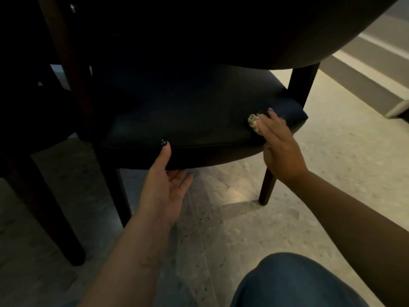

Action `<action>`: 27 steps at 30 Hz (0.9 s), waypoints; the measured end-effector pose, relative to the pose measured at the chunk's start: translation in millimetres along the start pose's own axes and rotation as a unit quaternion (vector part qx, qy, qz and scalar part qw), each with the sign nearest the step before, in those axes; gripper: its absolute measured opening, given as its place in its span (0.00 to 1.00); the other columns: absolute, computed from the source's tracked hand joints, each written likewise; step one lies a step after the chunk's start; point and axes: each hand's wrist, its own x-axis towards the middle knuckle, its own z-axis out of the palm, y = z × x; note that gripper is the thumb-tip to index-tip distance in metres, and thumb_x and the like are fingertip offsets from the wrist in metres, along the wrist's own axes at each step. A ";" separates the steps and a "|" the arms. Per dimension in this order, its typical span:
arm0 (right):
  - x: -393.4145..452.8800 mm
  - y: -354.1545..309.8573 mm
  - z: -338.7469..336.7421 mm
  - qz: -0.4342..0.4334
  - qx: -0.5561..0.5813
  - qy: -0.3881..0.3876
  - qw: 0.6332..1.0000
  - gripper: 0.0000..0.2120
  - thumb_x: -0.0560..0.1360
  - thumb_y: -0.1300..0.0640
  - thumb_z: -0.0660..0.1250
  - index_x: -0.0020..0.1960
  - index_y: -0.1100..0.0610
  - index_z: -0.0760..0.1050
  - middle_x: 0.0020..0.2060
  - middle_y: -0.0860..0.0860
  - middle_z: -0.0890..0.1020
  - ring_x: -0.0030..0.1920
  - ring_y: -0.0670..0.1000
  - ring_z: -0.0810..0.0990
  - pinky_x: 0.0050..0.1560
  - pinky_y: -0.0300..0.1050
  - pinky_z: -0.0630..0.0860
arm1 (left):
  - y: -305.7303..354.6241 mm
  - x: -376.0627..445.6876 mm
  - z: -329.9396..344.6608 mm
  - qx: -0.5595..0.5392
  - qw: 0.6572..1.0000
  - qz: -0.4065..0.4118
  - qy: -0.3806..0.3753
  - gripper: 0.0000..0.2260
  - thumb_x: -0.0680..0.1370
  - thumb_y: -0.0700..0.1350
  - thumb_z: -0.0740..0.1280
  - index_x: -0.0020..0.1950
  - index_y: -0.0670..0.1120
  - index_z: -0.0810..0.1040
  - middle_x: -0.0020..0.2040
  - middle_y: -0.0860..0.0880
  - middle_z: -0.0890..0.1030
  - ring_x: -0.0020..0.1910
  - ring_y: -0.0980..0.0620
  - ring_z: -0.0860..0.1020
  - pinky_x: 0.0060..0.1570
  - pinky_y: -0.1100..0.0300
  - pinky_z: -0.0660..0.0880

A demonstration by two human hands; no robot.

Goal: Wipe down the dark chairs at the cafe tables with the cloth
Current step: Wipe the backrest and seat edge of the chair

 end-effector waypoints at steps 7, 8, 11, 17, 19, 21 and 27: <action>-3.0 54.4 -4.8 0.162 -0.036 0.014 0.986 0.25 0.78 0.71 0.57 0.74 0.60 0.62 0.74 0.57 0.62 0.76 0.58 0.51 0.75 0.54 0.51 | -7.0 -0.2 3.6 0.008 1.000 0.030 -0.002 0.30 0.63 0.57 0.73 0.63 0.50 0.76 0.46 0.52 0.86 0.51 0.53 0.84 0.56 0.53 0.76; 0.8 61.7 -7.7 0.236 -0.005 0.040 0.971 0.24 0.78 0.71 0.55 0.73 0.60 0.63 0.73 0.57 0.64 0.76 0.58 0.53 0.75 0.54 0.51 | -6.2 0.4 3.1 0.010 1.000 0.027 -0.001 0.31 0.63 0.57 0.73 0.65 0.49 0.76 0.48 0.52 0.86 0.53 0.52 0.83 0.58 0.53 0.75; 21.3 74.2 -15.0 0.345 0.082 0.106 0.929 0.19 0.79 0.70 0.54 0.67 0.60 0.71 0.65 0.58 0.74 0.68 0.59 0.69 0.71 0.51 0.65 | -5.9 -0.2 1.3 0.003 1.000 0.023 0.001 0.33 0.65 0.57 0.72 0.68 0.47 0.74 0.52 0.49 0.85 0.55 0.51 0.82 0.60 0.52 0.74; 61.9 68.4 7.6 0.525 0.215 0.211 0.796 0.17 0.81 0.62 0.53 0.63 0.59 0.76 0.57 0.56 0.80 0.58 0.55 0.78 0.60 0.44 0.73 | -11.8 -0.6 -7.3 -0.026 0.999 0.035 -0.001 0.29 0.69 0.56 0.73 0.67 0.47 0.74 0.55 0.48 0.84 0.55 0.47 0.83 0.60 0.44 0.73; 67.8 74.3 7.5 0.568 0.225 0.219 0.760 0.16 0.81 0.60 0.53 0.61 0.61 0.77 0.56 0.56 0.80 0.57 0.55 0.78 0.57 0.44 0.72 | -10.2 -1.6 -6.9 -0.032 0.999 0.037 -0.007 0.33 0.65 0.59 0.76 0.66 0.46 0.73 0.56 0.47 0.84 0.55 0.46 0.83 0.59 0.42 0.73; 66.6 82.0 5.6 0.591 0.286 0.217 0.722 0.16 0.82 0.56 0.53 0.60 0.61 0.75 0.52 0.55 0.80 0.52 0.56 0.79 0.54 0.48 0.76 | -8.8 -4.0 -4.4 -0.040 0.998 0.037 0.003 0.36 0.63 0.60 0.77 0.66 0.45 0.73 0.55 0.46 0.84 0.54 0.45 0.83 0.60 0.41 0.72; 42.4 80.7 16.3 0.625 0.425 0.184 0.629 0.17 0.82 0.56 0.50 0.64 0.60 0.70 0.54 0.55 0.79 0.47 0.52 0.79 0.40 0.43 0.78 | -9.4 -1.4 -3.1 -0.043 0.998 0.032 0.015 0.31 0.68 0.60 0.73 0.64 0.44 0.73 0.51 0.47 0.85 0.52 0.46 0.84 0.61 0.45 0.73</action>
